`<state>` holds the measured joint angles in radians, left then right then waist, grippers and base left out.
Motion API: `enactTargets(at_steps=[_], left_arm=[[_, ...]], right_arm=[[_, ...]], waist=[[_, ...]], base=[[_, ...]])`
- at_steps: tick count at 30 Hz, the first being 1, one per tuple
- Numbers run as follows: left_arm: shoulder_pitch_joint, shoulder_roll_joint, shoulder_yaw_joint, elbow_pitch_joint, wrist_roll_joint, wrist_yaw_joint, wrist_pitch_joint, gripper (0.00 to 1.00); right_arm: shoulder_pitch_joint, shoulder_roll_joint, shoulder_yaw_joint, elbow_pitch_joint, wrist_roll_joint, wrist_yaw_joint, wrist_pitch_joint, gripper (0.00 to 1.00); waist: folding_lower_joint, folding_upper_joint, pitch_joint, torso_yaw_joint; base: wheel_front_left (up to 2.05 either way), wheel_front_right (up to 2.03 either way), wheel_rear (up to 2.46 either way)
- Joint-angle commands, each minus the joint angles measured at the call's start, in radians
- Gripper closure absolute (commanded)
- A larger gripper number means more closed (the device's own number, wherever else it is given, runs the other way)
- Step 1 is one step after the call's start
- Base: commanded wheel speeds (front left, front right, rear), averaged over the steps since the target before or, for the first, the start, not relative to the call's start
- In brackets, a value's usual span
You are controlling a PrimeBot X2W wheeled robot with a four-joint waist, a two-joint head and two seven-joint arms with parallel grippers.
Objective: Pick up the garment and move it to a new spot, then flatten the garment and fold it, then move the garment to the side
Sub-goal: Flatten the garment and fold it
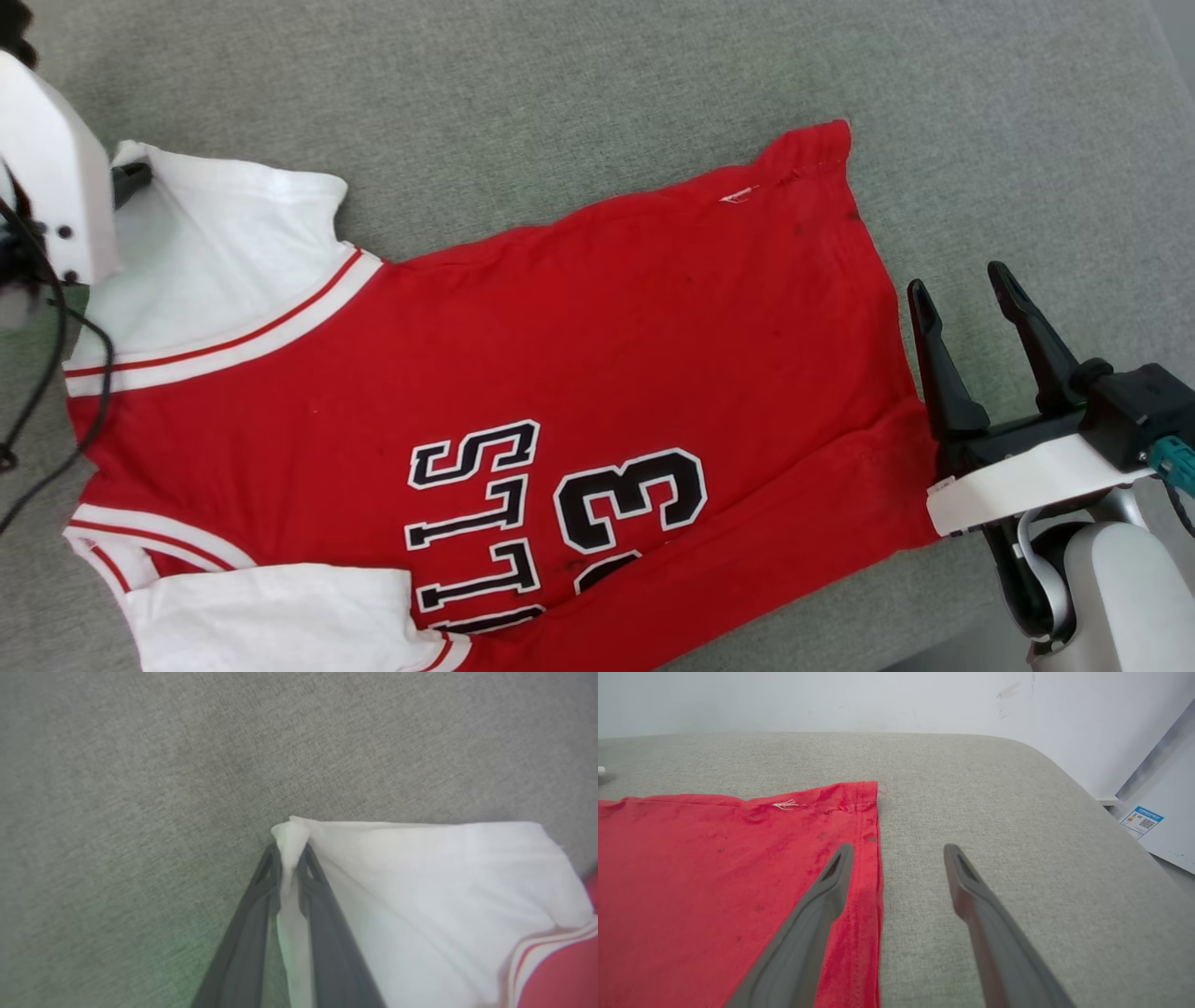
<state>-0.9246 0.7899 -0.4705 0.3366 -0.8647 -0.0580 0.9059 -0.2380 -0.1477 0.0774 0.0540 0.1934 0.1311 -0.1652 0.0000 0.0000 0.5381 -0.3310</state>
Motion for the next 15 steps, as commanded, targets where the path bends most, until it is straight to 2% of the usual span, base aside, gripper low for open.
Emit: enactTargets(at_steps=[1, 10, 15], left_arm=[[0.047, -0.022, -0.016, 0.015, -0.001, -0.002, -0.008, 1.00], [0.045, -0.054, 0.016, -0.034, -0.014, -0.035, -0.161, 1.00], [0.078, -0.057, 0.019, -0.114, -0.037, -0.055, -0.226, 1.00]], right_arm=[[-0.009, -0.005, 0.001, -0.005, -0.007, -0.001, 0.005, 0.00], [0.001, -0.058, 0.003, -0.033, 0.001, -0.001, 0.080, 0.00], [0.001, -0.132, 0.001, -0.047, 0.033, -0.001, 0.228, 0.00]], waist=[[0.0000, 0.0000, -0.008, 0.007], [0.0000, 0.0000, -0.088, 0.058], [0.0000, 0.0000, -0.144, 0.099]], base=[[0.00, 0.00, 0.00], [0.00, 0.00, 0.00], [0.00, 0.00, 0.00]])
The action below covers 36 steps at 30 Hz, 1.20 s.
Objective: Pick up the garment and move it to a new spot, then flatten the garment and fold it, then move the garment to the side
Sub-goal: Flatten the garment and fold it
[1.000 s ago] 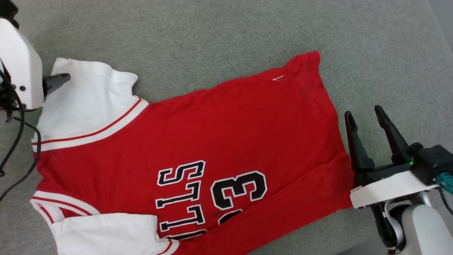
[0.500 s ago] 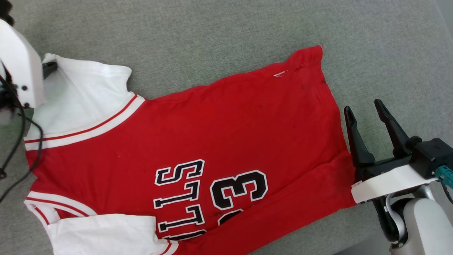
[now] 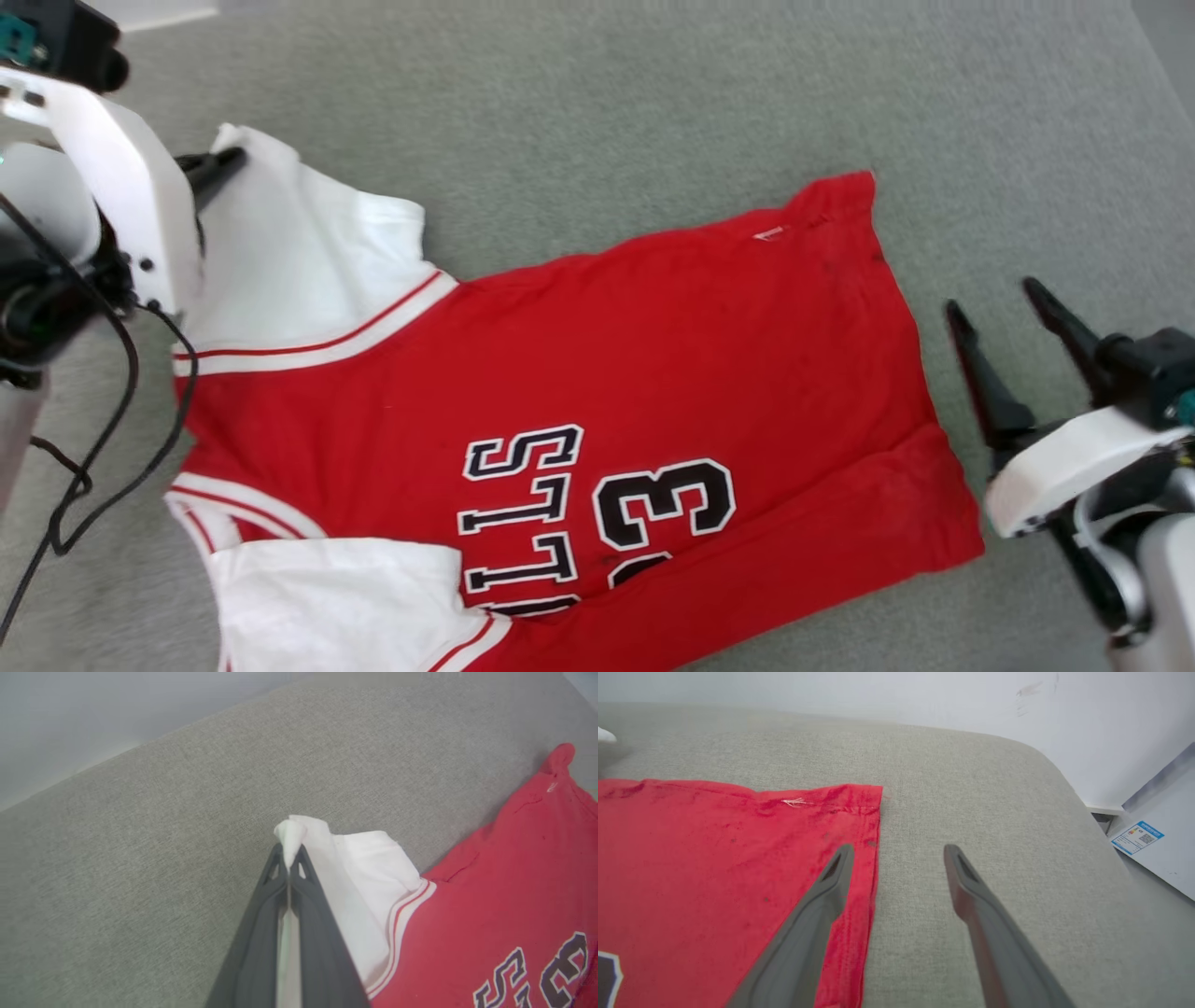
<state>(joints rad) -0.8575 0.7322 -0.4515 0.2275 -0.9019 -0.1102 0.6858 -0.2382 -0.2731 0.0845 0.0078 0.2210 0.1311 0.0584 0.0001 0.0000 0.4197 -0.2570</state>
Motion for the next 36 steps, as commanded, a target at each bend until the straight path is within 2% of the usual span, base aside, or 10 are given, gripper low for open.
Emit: enactTargets(at_steps=[1, 10, 14, 19, 25, 31, 36], left_arm=[[0.017, 0.004, -0.001, -0.029, 0.001, -0.004, -0.019, 1.00], [0.129, 0.050, -0.047, -0.279, -0.013, -0.017, -0.067, 1.00], [0.172, 0.073, -0.051, -0.388, -0.012, -0.018, -0.098, 1.00], [0.216, 0.091, -0.047, -0.483, 0.014, -0.014, -0.144, 1.00], [0.258, 0.091, -0.044, -0.555, 0.029, -0.003, -0.188, 1.00], [0.289, 0.083, -0.050, -0.595, 0.048, 0.000, -0.234, 1.00], [0.298, 0.075, -0.064, -0.598, 0.053, -0.004, -0.253, 1.00]], right_arm=[[-0.003, -0.023, -0.011, -0.004, 0.009, -0.001, 0.044, 0.00], [-0.104, -0.200, 0.030, -0.035, 0.102, -0.001, 0.465, 0.00], [-0.183, -0.246, 0.053, -0.044, 0.145, -0.001, 0.627, 0.00], [-0.285, -0.286, 0.089, 0.012, 0.187, -0.001, 0.773, 0.00], [-0.363, -0.315, 0.141, 0.100, 0.172, -0.001, 0.828, 0.00], [-0.413, -0.332, 0.193, 0.216, 0.153, -0.001, 0.825, 0.00], [-0.408, -0.320, 0.260, 0.281, 0.177, 0.001, 0.805, 0.00]], waist=[[-0.0001, 0.0000, -0.033, 0.035], [-0.0001, 0.0000, -0.056, 0.128], [-0.0001, 0.0000, -0.038, 0.168], [-0.0001, 0.0000, -0.008, 0.219], [-0.0001, 0.0000, 0.021, 0.257], [-0.0001, 0.0000, 0.051, 0.303], [-0.0001, 0.0000, 0.063, 0.330]], base=[[0.00, 0.00, 0.00], [0.00, 0.00, 0.00], [0.00, 0.00, 0.00], [0.00, 0.00, 0.00], [0.00, 0.00, 0.00], [0.00, 0.00, 0.00], [0.00, 0.00, 0.00]])
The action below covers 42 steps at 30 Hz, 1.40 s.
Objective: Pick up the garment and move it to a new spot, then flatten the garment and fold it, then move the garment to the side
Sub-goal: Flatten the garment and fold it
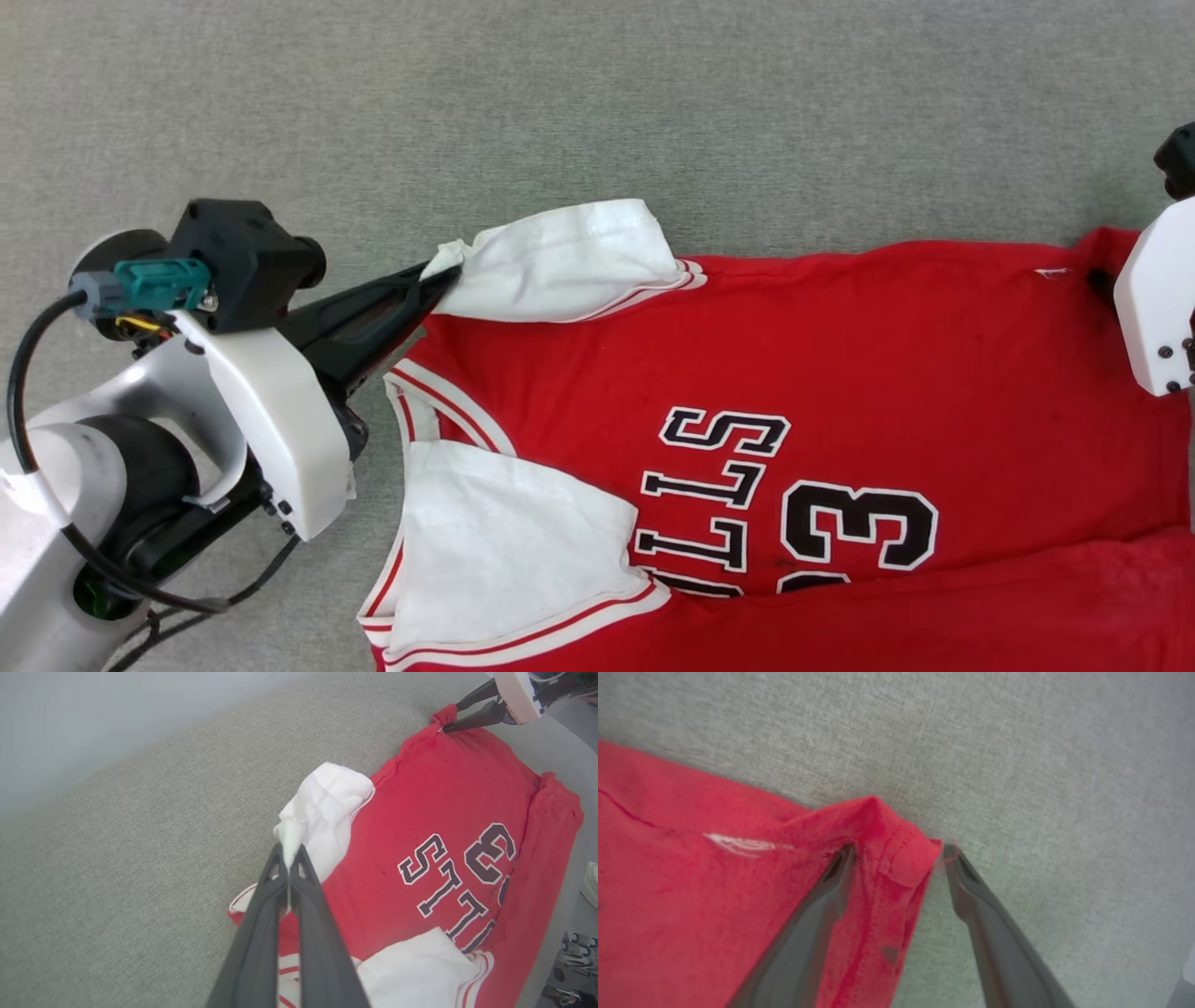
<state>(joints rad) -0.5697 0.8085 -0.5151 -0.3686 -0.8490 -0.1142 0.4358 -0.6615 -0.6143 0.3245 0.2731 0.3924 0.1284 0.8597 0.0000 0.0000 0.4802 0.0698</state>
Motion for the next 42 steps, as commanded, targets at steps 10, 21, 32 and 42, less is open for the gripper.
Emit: enactTargets(at_steps=[10, 21, 32, 42], left_arm=[[0.050, 0.008, -0.005, 0.060, -0.009, -0.005, -0.053, 1.00], [0.272, 0.040, 0.030, 0.082, -0.070, 0.066, -0.152, 1.00], [0.542, 0.084, 0.037, 0.039, -0.141, 0.140, -0.214, 1.00], [0.621, 0.076, -0.047, 0.097, -0.080, 0.141, -0.209, 1.00]], right_arm=[[0.005, 0.014, 0.073, 0.094, 0.070, 0.003, -0.079, 1.00], [0.138, 0.001, -0.006, 0.025, 0.182, 0.002, -0.261, 1.00], [0.447, 0.015, -0.067, -0.142, 0.207, 0.002, -0.280, 1.00], [0.587, -0.016, -0.036, -0.163, 0.160, 0.002, -0.297, 1.00]], waist=[[0.0000, 0.0000, -0.057, -0.007], [0.0000, 0.0000, -0.245, -0.051], [0.0000, 0.0000, -0.330, -0.059], [0.0000, 0.0000, -0.331, -0.061]], base=[[0.00, 0.00, 0.00], [0.00, 0.00, 0.00], [0.00, 0.00, 0.00], [0.00, 0.00, 0.00]])
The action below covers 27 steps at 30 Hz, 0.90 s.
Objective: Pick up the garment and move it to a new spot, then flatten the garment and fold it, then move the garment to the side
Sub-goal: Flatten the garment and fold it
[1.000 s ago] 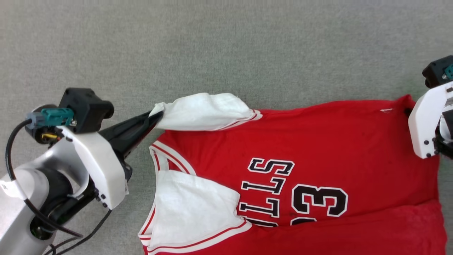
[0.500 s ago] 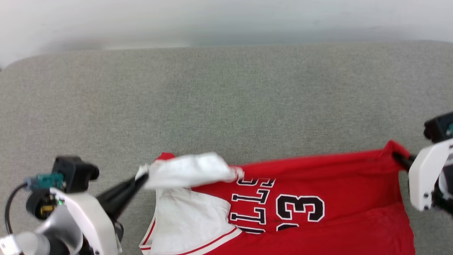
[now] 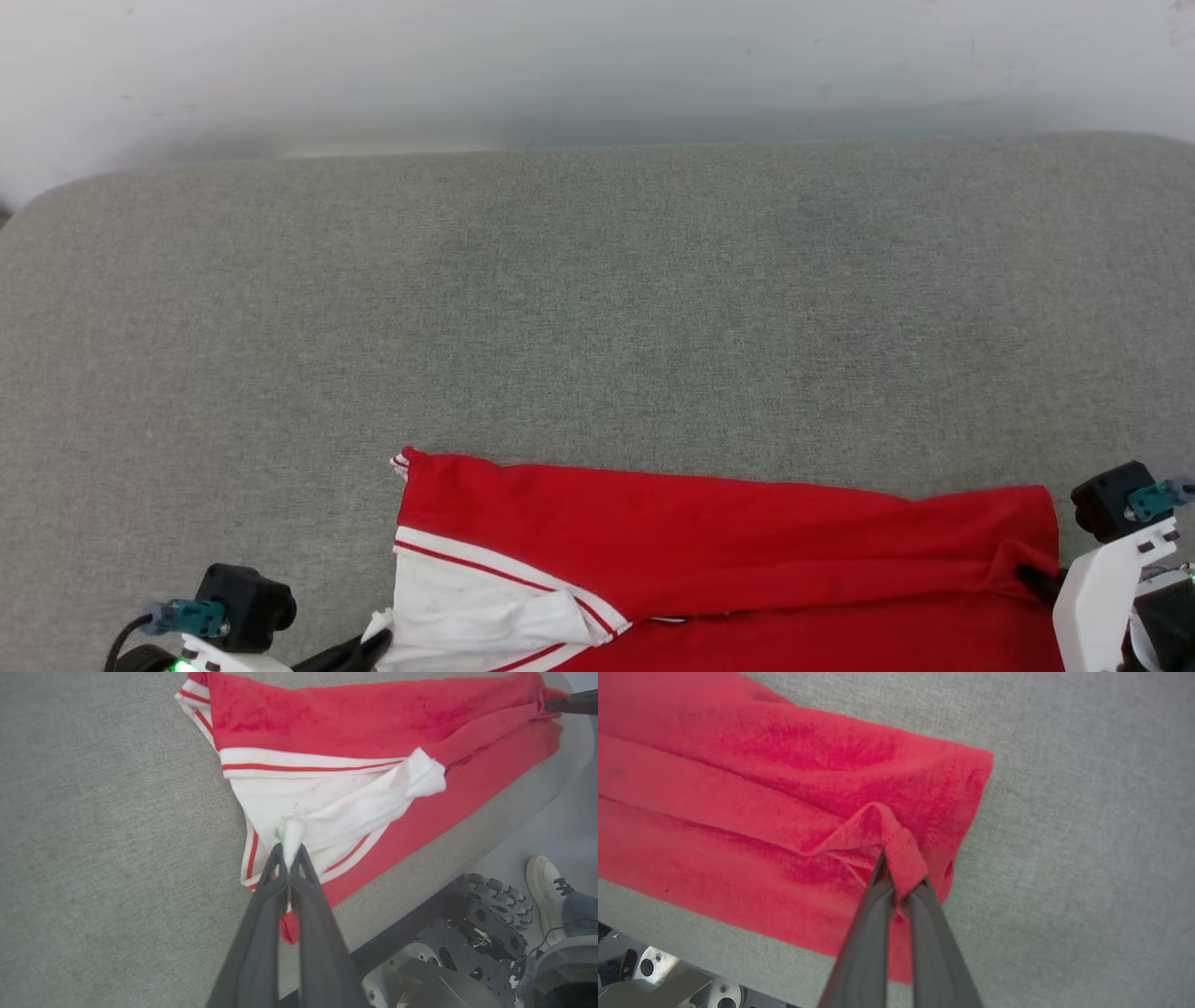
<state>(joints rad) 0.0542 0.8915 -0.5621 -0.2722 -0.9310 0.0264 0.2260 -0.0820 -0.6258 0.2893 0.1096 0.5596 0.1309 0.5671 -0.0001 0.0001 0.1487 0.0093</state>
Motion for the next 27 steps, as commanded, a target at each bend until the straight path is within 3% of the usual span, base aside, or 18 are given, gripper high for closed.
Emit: enactTargets(at_steps=[1, 11, 12, 13, 14, 15, 22, 27], left_arm=[[-0.008, -0.015, -0.009, 0.013, 0.006, -0.006, 0.002, 1.00], [-0.043, -0.102, -0.099, 0.146, 0.070, -0.056, -0.013, 1.00], [-0.045, -0.113, -0.104, 0.160, 0.074, -0.060, -0.020, 1.00], [-0.046, -0.122, -0.109, 0.172, 0.078, -0.060, -0.026, 0.86], [-0.047, -0.129, -0.114, 0.186, 0.086, -0.060, -0.032, 0.35], [-0.050, -0.136, -0.119, 0.198, 0.091, -0.062, -0.038, 0.00], [-0.065, -0.152, -0.096, 0.230, 0.106, -0.060, -0.103, 0.00], [-0.073, -0.157, -0.028, 0.190, 0.109, -0.023, -0.201, 0.00]], right_arm=[[0.007, -0.010, 0.008, 0.003, -0.009, -0.001, -0.006, 1.00], [-0.014, -0.059, 0.129, 0.059, -0.047, 0.000, -0.062, 1.00], [-0.014, -0.053, 0.136, 0.064, -0.041, 0.000, -0.071, 0.95], [-0.013, -0.049, 0.141, 0.069, -0.037, 0.000, -0.080, 0.62], [-0.014, -0.044, 0.141, 0.074, -0.031, 0.000, -0.089, 0.00], [-0.015, -0.038, 0.140, 0.079, -0.024, 0.000, -0.098, 0.00], [-0.012, -0.033, 0.098, 0.040, 0.044, 0.000, -0.107, 0.00], [-0.018, -0.011, 0.009, -0.042, 0.091, 0.000, -0.083, 0.00]], waist=[[0.0001, -0.0001, 0.002, 0.000], [0.0001, -0.0001, 0.012, 0.000], [0.0001, -0.0001, 0.013, 0.000], [0.0001, -0.0001, 0.013, 0.000], [0.0001, -0.0001, 0.013, -0.001], [0.0001, -0.0001, 0.012, -0.001], [0.0001, -0.0001, -0.020, -0.003], [0.0001, -0.0001, -0.048, -0.007]], base=[[0.00, 0.00, 0.00], [0.00, 0.00, 0.00], [0.00, 0.00, 0.00], [0.00, 0.00, 0.00], [0.00, 0.00, 0.00], [0.00, 0.00, 0.00], [0.00, 0.00, 0.00], [0.00, 0.00, 0.00]])
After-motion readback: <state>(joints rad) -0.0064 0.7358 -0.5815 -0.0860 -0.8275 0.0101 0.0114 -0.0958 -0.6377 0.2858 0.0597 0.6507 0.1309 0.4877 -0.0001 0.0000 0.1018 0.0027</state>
